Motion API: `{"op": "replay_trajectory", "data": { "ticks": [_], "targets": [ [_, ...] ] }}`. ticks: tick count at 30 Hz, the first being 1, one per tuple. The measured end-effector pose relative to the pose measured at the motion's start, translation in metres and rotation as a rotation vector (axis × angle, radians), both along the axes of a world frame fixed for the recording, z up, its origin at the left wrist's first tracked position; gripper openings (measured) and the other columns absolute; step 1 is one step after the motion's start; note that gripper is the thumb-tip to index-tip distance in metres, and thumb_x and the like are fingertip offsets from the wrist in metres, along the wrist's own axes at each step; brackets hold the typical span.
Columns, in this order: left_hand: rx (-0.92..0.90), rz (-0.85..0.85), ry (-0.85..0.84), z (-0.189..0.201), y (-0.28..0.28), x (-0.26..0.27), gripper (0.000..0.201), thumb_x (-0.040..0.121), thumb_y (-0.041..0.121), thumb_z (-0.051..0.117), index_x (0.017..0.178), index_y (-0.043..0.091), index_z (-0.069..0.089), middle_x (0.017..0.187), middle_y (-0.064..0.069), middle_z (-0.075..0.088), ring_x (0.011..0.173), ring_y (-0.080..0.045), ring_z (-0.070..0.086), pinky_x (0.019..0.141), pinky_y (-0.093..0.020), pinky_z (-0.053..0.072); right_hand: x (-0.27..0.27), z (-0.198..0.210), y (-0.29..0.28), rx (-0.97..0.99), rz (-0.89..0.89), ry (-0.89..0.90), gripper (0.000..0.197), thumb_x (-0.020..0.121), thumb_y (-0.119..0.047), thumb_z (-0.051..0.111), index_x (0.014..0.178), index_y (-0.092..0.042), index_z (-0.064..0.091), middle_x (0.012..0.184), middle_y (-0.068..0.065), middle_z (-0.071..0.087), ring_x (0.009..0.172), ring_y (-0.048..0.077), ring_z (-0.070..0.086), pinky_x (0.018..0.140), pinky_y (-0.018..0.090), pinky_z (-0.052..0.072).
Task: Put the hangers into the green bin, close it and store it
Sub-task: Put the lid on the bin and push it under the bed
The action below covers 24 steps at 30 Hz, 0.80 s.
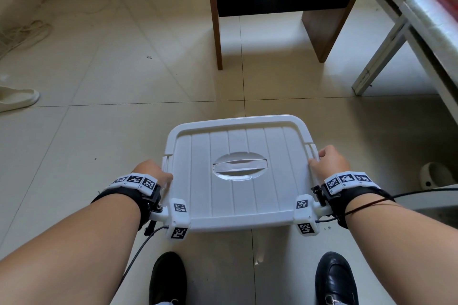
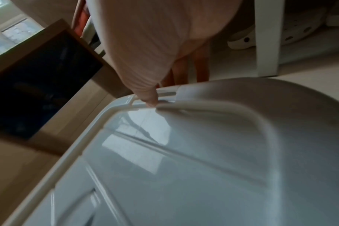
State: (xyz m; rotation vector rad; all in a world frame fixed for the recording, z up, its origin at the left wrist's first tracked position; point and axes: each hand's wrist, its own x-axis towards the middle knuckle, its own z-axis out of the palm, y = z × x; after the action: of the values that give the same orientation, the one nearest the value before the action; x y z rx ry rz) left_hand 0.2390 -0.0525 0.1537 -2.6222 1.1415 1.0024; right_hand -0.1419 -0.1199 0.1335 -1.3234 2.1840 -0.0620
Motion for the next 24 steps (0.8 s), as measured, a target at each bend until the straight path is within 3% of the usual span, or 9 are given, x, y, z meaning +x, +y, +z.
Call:
{"op": "replay_trajectory", "data": {
  "ticks": [4,6,8,11,13,16,18,20,24],
  "targets": [
    [-0.014,0.002,0.01,0.001,0.0,0.0,0.021,0.077,0.02,0.064,0.085,0.003,0.071,0.073,-0.011,0.067,0.061,-0.027,0.057,0.052,-0.025,0.039,0.004,0.002,0.002,-0.013,0.008,0.02,0.027,0.089,-0.024,0.052,0.111,-0.009,0.046,0.09,0.013,0.057,0.079,0.03,0.051,0.068,0.031,0.038],
    [0.021,-0.008,0.022,0.0,0.004,-0.001,0.021,0.076,0.025,0.063,0.085,0.007,0.07,0.081,-0.012,0.07,0.07,-0.029,0.064,0.058,-0.026,0.045,0.001,0.003,0.002,0.015,-0.077,-0.103,0.041,0.087,-0.026,0.057,0.122,-0.008,0.047,0.107,0.016,0.061,0.09,0.032,0.056,0.074,0.032,0.039],
    [0.125,-0.036,0.043,-0.001,0.01,-0.004,0.022,0.076,0.036,0.059,0.074,0.015,0.065,0.085,-0.011,0.071,0.079,-0.029,0.067,0.074,-0.03,0.052,-0.004,0.001,0.003,0.119,-0.142,-0.194,0.061,0.082,-0.038,0.065,0.131,-0.006,0.047,0.122,0.016,0.061,0.106,0.034,0.059,0.085,0.032,0.043],
    [0.22,0.021,0.125,-0.002,0.013,-0.009,0.033,0.078,0.047,0.061,0.073,0.015,0.057,0.091,-0.01,0.07,0.088,-0.028,0.067,0.089,-0.036,0.052,-0.009,0.004,0.007,0.298,-0.123,-0.243,0.063,0.075,-0.053,0.067,0.114,-0.004,0.061,0.11,0.015,0.068,0.097,0.034,0.064,0.093,0.04,0.049],
    [0.218,0.064,0.153,-0.001,0.011,-0.01,0.037,0.078,0.048,0.063,0.084,0.012,0.058,0.104,-0.013,0.07,0.099,-0.031,0.066,0.098,-0.042,0.05,-0.01,0.008,0.01,0.331,-0.117,-0.289,0.05,0.08,-0.048,0.067,0.1,-0.003,0.061,0.098,0.013,0.068,0.084,0.031,0.064,0.079,0.036,0.051],
    [0.223,0.056,0.116,0.007,0.011,-0.01,0.037,0.081,0.047,0.059,0.089,0.011,0.057,0.104,-0.014,0.069,0.1,-0.031,0.066,0.099,-0.043,0.049,-0.01,0.018,0.014,0.349,-0.094,-0.287,0.043,0.082,-0.049,0.065,0.087,-0.007,0.06,0.073,0.007,0.061,0.062,0.022,0.055,0.052,0.027,0.037],
    [0.206,0.064,0.086,0.012,0.009,-0.01,0.033,0.083,0.044,0.055,0.082,0.011,0.056,0.093,-0.012,0.066,0.096,-0.031,0.064,0.096,-0.039,0.048,-0.01,0.022,0.014,0.324,-0.073,-0.311,0.045,0.081,-0.051,0.065,0.088,-0.007,0.061,0.073,0.006,0.061,0.061,0.021,0.055,0.052,0.027,0.036],
    [0.129,0.131,0.099,0.016,0.007,-0.01,0.035,0.082,0.042,0.056,0.09,0.007,0.057,0.085,-0.011,0.062,0.091,-0.032,0.061,0.089,-0.036,0.048,-0.012,0.024,0.015,0.269,-0.076,-0.372,0.046,0.081,-0.048,0.066,0.092,-0.003,0.064,0.073,0.008,0.063,0.058,0.022,0.055,0.052,0.026,0.038],
    [-0.152,0.353,0.225,0.024,0.002,-0.019,0.058,0.08,0.038,0.063,0.127,0.007,0.05,0.112,-0.016,0.063,0.09,-0.034,0.06,0.084,-0.04,0.051,-0.017,0.026,0.02,0.178,-0.144,-0.5,0.052,0.08,-0.045,0.069,0.099,0.003,0.068,0.09,0.018,0.073,0.066,0.027,0.062,0.063,0.03,0.049]
  ]
}}
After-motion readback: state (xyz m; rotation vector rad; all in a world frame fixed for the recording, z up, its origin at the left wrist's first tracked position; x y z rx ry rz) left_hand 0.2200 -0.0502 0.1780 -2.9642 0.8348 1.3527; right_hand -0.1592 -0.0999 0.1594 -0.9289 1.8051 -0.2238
